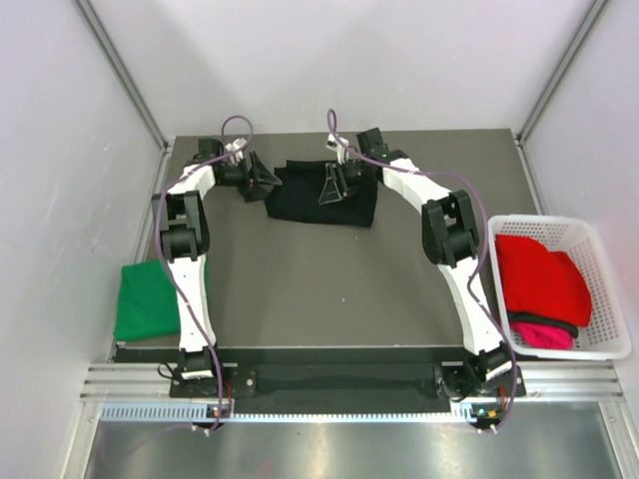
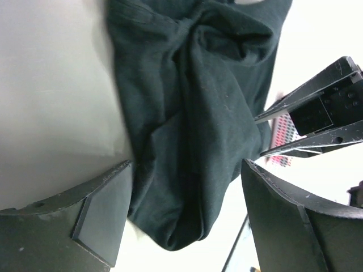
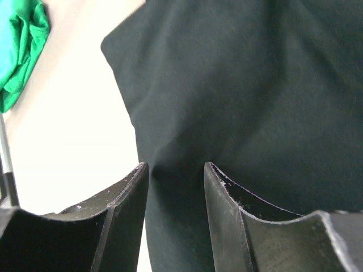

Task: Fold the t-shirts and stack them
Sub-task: Neatly place the folded tshirt to the corner

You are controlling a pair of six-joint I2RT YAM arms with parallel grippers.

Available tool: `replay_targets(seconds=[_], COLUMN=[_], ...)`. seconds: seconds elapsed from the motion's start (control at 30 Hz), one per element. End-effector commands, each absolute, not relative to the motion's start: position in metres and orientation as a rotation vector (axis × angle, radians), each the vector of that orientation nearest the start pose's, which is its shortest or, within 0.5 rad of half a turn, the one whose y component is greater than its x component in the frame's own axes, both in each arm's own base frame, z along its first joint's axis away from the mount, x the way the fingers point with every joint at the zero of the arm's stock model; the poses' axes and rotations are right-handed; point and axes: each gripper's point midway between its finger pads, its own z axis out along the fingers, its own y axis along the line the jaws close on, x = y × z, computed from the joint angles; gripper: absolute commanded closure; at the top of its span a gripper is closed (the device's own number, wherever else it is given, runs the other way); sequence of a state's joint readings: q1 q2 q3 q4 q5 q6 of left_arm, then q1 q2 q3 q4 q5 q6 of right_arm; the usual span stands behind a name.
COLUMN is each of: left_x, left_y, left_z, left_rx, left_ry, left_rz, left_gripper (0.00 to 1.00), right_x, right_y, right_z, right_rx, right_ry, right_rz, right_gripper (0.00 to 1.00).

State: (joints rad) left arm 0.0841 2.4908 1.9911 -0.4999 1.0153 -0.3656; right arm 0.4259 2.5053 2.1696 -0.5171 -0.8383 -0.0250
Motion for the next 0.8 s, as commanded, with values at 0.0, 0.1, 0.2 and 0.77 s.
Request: replay_targets(seconds=[0.0,0.1,0.2,0.77], left_x=[0.519,0.518,0.526,0.518], left_y=[-0.124,-0.139,-0.153,-0.186], left_z=[0.008,0.005,0.008,-0.004], left_rx=[-0.207,-0.186,-0.134,-0.12], left_ry=[2.522,2.526,2.512,2.525], left_rz=[-1.407,-1.441,-1.446,-1.518], left_gripper=[0.18,0.19,0.19,1.0], right_x=[0.476,0.471,0.467,0.458], right_y=[0.378,0.384,0.39,0.383], right_z=[0.107,0.096,0.09,0.085], right_rx=[-1.0,-1.009,-1.021,-1.046], right_ry=[2.067,2.091,2.101,2.148], right_rz=[1.158,1.164,1.166,1.116], right_gripper=[0.55,0.56,0.56,0.57])
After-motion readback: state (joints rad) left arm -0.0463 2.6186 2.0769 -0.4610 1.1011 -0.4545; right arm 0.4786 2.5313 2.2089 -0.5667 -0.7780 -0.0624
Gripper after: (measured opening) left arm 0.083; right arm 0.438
